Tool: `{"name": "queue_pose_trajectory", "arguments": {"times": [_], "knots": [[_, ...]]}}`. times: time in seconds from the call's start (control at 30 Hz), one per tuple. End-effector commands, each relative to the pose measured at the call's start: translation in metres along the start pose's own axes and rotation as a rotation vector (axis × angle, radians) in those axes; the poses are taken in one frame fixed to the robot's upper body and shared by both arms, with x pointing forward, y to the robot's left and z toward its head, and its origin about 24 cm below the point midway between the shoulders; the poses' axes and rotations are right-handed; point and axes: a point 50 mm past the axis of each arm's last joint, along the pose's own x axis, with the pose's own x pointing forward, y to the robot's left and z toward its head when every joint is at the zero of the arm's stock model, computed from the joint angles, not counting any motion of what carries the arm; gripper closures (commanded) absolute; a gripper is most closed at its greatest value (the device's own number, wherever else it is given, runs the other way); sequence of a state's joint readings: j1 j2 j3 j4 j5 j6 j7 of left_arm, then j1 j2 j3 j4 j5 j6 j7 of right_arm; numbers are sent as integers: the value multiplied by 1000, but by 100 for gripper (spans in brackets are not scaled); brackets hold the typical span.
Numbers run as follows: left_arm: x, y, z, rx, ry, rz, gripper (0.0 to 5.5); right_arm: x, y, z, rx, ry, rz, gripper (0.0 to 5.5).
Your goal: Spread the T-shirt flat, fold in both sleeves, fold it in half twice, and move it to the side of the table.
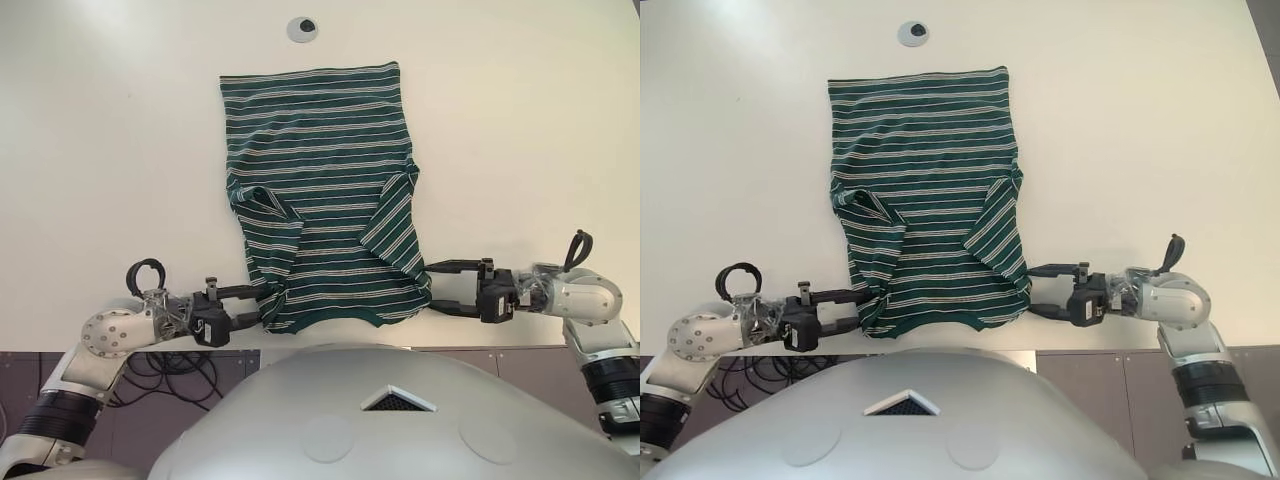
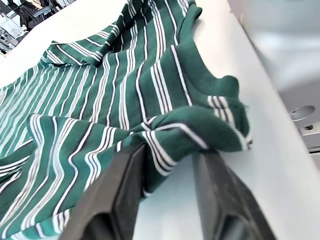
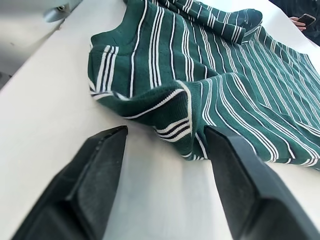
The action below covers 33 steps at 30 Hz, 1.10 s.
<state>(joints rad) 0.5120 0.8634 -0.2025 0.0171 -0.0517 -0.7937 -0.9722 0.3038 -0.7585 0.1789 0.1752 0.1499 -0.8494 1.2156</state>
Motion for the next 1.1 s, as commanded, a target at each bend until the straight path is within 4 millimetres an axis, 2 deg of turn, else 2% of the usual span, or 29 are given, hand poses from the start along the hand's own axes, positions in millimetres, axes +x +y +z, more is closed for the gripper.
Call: {"name": "queue_pose_trajectory", "arguments": {"times": [0.03, 0.23, 0.37, 0.47, 0.53, 0.67, 0.83, 0.9, 0.97, 1.1], "knots": [[1, -21, -14, -82, 94, -124, 456, 2, 8, -5, 25, 29, 60, 350], [4, -23, -16, -85, 90, -134, 549, 4, 11, -5, 31, 18, 74, 457], [4, -23, -16, -83, 84, -134, 550, 5, 12, -4, 36, 3, 74, 536], [5, -24, -16, -88, 76, -135, 550, 6, 13, -2, 69, -9, 80, 548], [5, -22, -10, -138, 30, -124, 550, 1, 14, 3, 210, -38, 95, 548], [-10, 1, 29, -455, -226, -144, 550, -18, -9, 36, 583, -243, 145, 548], [-37, 8, 46, -600, -340, -308, 550, -32, -17, 61, 741, -337, 295, 548], [-40, 20, 52, -583, -409, -270, 550, -32, -25, 66, 748, -384, 268, 548], [-39, 42, 54, -552, -470, -151, 550, -28, -39, 63, 735, -405, 166, 548], [-30, 101, 29, -436, -363, 223, 550, -5, -74, 33, 679, -320, -70, 548]]}}
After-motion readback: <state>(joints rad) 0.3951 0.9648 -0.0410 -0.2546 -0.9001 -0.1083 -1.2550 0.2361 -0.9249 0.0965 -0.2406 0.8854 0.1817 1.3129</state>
